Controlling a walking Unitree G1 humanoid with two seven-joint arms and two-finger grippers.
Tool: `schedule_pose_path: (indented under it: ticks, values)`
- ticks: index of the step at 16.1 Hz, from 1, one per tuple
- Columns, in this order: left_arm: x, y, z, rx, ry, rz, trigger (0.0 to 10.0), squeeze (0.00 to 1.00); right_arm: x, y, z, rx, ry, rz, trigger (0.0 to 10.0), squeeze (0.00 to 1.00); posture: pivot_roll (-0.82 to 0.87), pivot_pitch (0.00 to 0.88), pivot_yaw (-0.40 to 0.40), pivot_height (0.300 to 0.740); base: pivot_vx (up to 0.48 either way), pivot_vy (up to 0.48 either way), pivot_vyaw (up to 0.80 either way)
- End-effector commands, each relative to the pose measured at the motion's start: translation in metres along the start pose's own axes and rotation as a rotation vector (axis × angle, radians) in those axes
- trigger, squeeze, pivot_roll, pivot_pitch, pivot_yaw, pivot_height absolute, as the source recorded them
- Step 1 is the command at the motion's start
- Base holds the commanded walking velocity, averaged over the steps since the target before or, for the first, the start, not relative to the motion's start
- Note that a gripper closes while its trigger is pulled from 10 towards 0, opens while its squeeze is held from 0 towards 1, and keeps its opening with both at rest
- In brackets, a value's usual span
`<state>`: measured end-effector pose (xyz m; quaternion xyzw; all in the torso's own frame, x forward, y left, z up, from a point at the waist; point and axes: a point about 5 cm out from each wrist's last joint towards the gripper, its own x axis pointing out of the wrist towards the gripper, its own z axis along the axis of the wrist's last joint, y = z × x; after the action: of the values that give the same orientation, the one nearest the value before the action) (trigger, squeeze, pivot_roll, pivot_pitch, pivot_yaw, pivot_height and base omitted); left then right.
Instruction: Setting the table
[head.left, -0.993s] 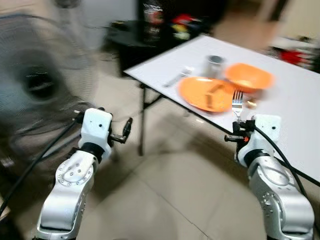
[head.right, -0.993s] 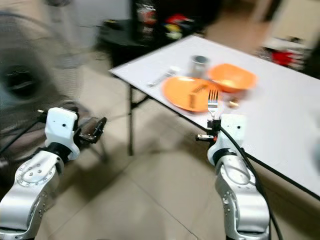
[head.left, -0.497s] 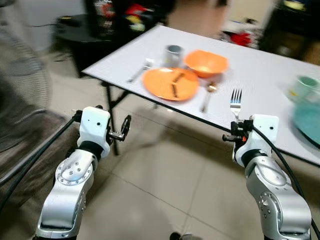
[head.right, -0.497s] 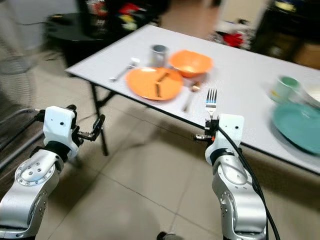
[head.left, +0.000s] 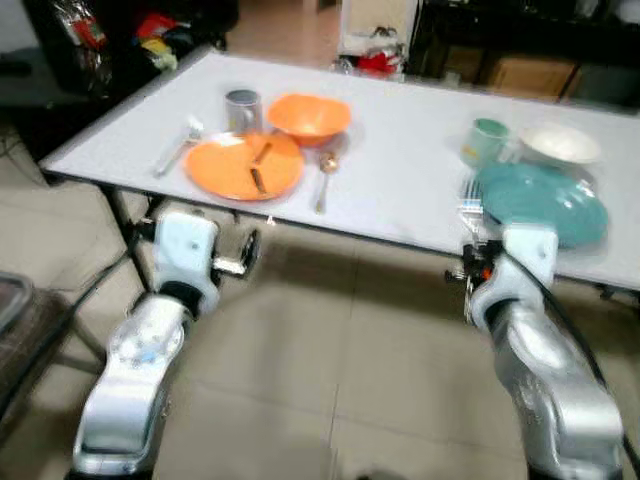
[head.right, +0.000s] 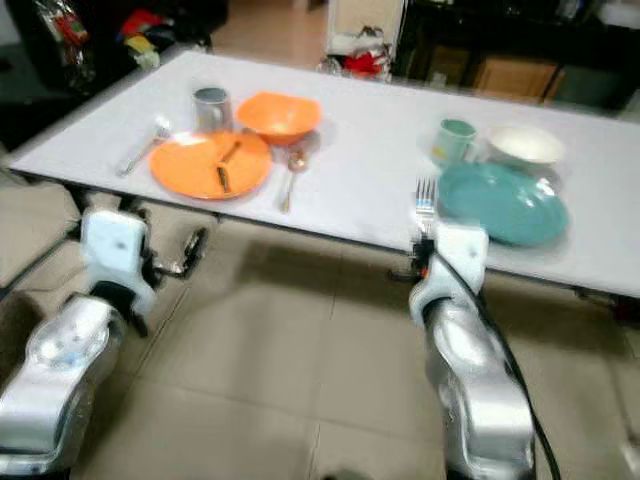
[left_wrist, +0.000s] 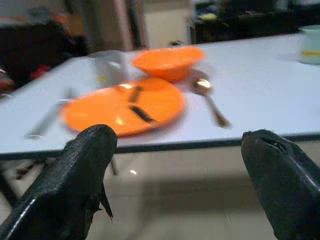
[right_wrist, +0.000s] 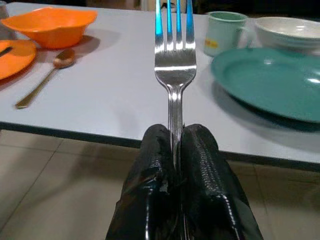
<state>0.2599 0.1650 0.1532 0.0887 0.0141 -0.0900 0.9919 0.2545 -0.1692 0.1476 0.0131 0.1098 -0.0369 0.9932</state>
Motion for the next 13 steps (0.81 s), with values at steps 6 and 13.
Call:
schedule_pose_path:
  ticks: [6,13]
  values:
    - [0.0027,-0.0035,0.0048,-0.005,-0.023,-0.029,10.0,0.00,0.0001,-0.0030,0.0044,-0.077,-0.022,-0.002,10.0,0.00,0.11,0.000,-0.031,0.740,0.041,0.000,-0.18]
    - [0.0037,-0.0030,0.0046,0.009,-0.021,-0.047,10.0,0.00,0.0005,0.0008,0.0050,-0.035,-0.036,0.016,10.0,0.00,0.11,0.000,-0.025,0.740,0.292,0.000,-0.40]
